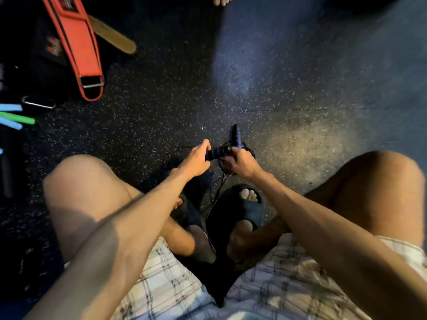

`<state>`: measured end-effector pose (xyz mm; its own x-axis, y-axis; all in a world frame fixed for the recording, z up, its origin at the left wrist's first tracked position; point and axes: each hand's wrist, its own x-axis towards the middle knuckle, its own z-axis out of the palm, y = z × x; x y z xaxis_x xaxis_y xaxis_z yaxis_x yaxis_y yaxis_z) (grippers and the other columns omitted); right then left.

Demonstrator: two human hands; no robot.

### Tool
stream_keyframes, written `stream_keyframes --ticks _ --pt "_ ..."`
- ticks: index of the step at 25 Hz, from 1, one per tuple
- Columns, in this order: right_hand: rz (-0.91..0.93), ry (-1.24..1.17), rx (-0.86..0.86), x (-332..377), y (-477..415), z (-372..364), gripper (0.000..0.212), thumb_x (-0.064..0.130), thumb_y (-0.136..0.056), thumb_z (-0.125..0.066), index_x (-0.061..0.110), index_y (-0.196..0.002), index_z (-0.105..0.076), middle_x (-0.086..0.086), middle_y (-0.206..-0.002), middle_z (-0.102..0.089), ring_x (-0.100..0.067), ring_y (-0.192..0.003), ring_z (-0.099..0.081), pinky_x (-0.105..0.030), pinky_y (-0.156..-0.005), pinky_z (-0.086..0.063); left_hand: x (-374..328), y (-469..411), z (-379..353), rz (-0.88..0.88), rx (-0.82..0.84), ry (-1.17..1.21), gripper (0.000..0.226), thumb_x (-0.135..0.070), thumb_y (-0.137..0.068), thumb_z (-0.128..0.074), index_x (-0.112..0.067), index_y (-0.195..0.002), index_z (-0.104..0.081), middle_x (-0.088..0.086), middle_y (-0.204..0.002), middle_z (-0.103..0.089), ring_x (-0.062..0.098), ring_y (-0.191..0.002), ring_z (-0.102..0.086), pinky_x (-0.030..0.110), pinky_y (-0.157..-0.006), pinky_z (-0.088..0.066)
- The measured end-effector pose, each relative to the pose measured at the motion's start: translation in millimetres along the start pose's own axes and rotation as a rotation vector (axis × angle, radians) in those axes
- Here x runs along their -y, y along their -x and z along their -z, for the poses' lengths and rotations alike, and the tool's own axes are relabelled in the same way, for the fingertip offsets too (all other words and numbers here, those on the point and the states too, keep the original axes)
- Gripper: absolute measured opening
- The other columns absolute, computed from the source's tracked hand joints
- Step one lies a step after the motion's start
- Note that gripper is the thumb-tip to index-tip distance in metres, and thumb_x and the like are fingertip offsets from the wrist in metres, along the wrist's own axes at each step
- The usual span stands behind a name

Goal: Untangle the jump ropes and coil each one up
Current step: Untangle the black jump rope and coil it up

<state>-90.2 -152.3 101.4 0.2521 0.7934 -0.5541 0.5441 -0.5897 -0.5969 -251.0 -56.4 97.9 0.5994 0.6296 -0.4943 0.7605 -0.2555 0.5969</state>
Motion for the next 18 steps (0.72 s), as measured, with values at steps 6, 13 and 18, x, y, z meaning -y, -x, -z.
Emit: stream_keyframes --ticks 6,13,18 --pt "0.134 -0.189 -0.037 51 39 32 0.029 0.015 -0.093 -0.064 0.006 -0.12 -0.061 -0.008 -0.098 -0.07 -0.021 -0.089 -0.065 -0.019 -0.074 -0.048 -47 19 36 0.144 -0.266 0.655 0.03 -0.015 -0.083 -0.071 -0.014 -0.107 -0.053 0.012 -0.106 -0.068 0.028 -0.097 -0.067 0.039 -0.085 -0.051" --pt "0.154 -0.451 0.086 87 65 39 0.011 0.011 -0.101 -0.051 0.001 -0.101 -0.056 -0.015 -0.076 -0.07 -0.013 -0.057 -0.068 -0.025 -0.058 -0.056 -67 37 69 0.352 -0.452 1.126 0.043 -0.04 -0.084 -0.069 -0.005 -0.109 -0.064 0.016 -0.107 -0.071 0.03 -0.096 -0.068 0.039 -0.077 -0.052" --pt "0.263 -0.291 -0.082 91 79 55 0.025 0.016 -0.102 -0.048 0.011 -0.085 -0.065 0.003 -0.056 -0.054 -0.012 -0.049 -0.052 -0.026 -0.052 -0.046 -58 52 71 0.444 -0.377 1.324 0.043 -0.037 -0.098 -0.053 -0.005 -0.126 -0.052 0.016 -0.105 -0.072 0.026 -0.088 -0.072 0.033 -0.062 -0.053"
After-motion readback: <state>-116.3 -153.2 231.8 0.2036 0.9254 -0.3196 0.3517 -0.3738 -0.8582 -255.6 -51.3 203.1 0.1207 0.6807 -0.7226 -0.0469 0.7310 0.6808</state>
